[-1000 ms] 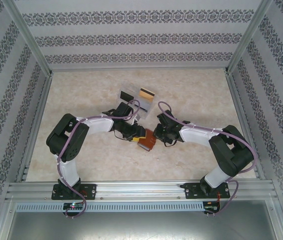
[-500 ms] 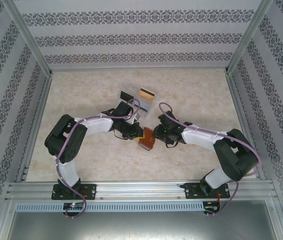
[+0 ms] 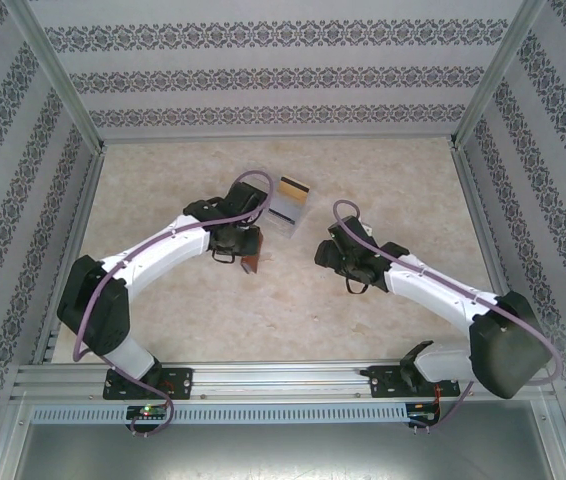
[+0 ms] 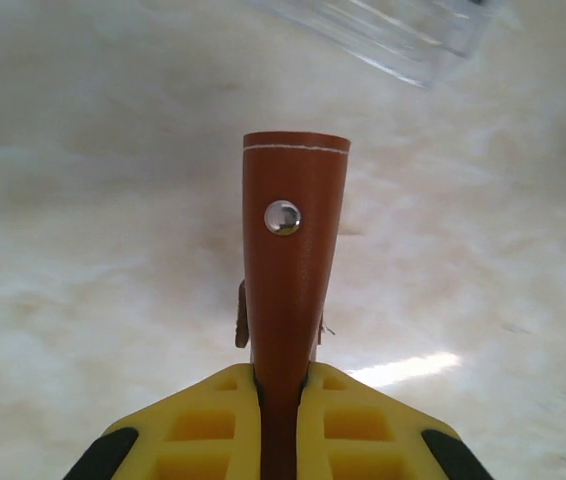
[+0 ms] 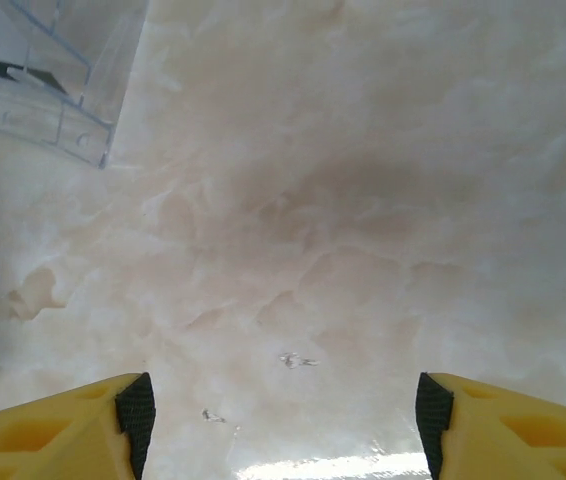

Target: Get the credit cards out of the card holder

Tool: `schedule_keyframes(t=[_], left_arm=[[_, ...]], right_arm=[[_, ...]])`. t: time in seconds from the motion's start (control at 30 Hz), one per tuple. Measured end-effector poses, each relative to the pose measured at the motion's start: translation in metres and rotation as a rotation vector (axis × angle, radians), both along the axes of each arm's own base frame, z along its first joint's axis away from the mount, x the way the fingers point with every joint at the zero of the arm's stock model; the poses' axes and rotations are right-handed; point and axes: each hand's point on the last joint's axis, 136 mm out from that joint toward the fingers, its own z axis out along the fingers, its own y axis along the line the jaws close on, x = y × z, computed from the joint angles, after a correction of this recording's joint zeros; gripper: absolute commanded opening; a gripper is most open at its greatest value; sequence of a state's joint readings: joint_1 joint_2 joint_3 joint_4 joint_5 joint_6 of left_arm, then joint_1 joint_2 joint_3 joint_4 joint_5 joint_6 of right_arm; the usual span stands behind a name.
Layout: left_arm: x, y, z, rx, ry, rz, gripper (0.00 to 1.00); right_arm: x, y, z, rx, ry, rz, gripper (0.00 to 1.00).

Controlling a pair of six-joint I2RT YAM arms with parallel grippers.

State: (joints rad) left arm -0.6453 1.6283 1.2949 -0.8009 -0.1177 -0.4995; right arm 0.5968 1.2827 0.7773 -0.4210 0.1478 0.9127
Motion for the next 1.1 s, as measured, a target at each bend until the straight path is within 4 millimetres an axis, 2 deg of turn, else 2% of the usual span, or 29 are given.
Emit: schedule_keyframes(t=[0.1,0.27,0.37,0.53,0.67,0.77,0.8,0.83,0.87,0.93,1.1], left_arm=[[-0.001,0.005,-0.008,0.154,-0.02,-0.011,0.09],[-0.006,0.002,-0.038,0.314,0.006,-0.053,0.11],[-0.009,-0.003,-0.05,0.334,0.025,-0.067,0.28],[-0.014,-0.031,-0.058,0.186,0.07,-0.077,0.57],[-0.017,-0.053,-0.058,0.058,0.097,-0.096,0.72],[-0.018,-0.061,-0.048,-0.032,0.098,-0.103,0.8],[-0.018,-0.061,-0.043,-0.057,0.094,-0.098,0.83],[-0.017,-0.058,-0.036,-0.089,0.085,-0.09,0.94],[-0.016,-0.053,-0.029,-0.117,0.076,-0.076,0.97],[-0.013,-0.038,-0.016,-0.17,0.053,-0.035,0.99],[-0.007,0.017,0.003,-0.272,0.009,0.11,0.99]], right_arm=[[-0.001,-0.008,0.003,-0.021,-0.007,-0.021,0.71],[0.0,-0.021,0.01,-0.033,-0.026,-0.063,0.7],[-0.002,-0.029,0.011,-0.033,-0.033,-0.094,0.69],[-0.006,-0.045,0.005,-0.046,-0.023,-0.135,0.68],[-0.007,-0.049,0.001,-0.055,-0.011,-0.144,0.67],[-0.005,-0.047,-0.005,-0.069,0.009,-0.125,0.66],[-0.004,-0.044,-0.008,-0.076,0.019,-0.113,0.65],[-0.002,-0.039,-0.01,-0.083,0.03,-0.095,0.65],[0.001,-0.033,-0.011,-0.088,0.039,-0.074,0.65],[0.007,-0.015,-0.012,-0.098,0.049,-0.02,0.65],[0.025,0.054,-0.01,-0.106,0.051,0.148,0.65]])
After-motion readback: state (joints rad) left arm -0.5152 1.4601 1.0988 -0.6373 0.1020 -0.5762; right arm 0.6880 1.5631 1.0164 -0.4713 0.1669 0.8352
